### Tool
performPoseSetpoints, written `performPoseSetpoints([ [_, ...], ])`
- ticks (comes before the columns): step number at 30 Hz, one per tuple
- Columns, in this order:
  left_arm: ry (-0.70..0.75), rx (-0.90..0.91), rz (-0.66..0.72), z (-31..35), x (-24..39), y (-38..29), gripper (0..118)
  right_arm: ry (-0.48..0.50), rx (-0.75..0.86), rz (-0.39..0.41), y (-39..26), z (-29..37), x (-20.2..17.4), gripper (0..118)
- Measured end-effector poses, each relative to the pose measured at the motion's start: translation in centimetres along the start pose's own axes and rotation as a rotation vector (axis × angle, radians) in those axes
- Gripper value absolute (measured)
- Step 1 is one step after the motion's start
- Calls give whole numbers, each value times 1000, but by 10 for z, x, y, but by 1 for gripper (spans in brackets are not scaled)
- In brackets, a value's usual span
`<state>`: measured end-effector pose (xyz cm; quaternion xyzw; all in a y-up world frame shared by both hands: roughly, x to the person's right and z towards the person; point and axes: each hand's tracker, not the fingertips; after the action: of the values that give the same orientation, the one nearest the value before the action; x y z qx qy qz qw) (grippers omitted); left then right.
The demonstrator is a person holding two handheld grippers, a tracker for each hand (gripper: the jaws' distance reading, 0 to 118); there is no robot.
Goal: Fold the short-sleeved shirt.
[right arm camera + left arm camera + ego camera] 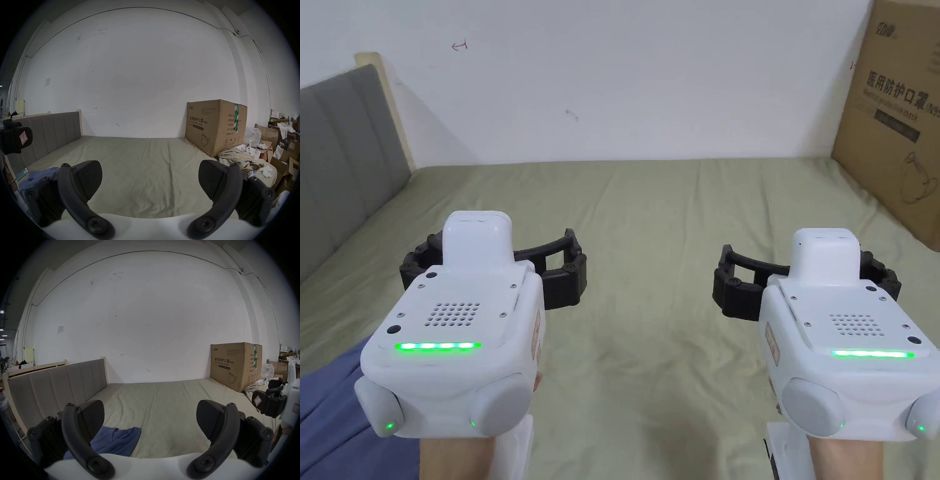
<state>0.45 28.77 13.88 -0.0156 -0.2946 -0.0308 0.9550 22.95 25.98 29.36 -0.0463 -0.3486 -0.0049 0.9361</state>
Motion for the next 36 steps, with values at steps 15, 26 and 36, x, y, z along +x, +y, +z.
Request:
performPoseSetpoints([
  [15, 6, -15, -9, 1, 1, 1, 108, 10, -3, 11, 0, 2, -2, 114],
  [26, 49, 15, -133, 5, 16, -5, 0, -34, 12, 0, -1, 8, -4, 5],
  [36, 4, -22, -19, 2, 3, -3, 0, -33, -16, -31, -1, 4, 3, 1],
])
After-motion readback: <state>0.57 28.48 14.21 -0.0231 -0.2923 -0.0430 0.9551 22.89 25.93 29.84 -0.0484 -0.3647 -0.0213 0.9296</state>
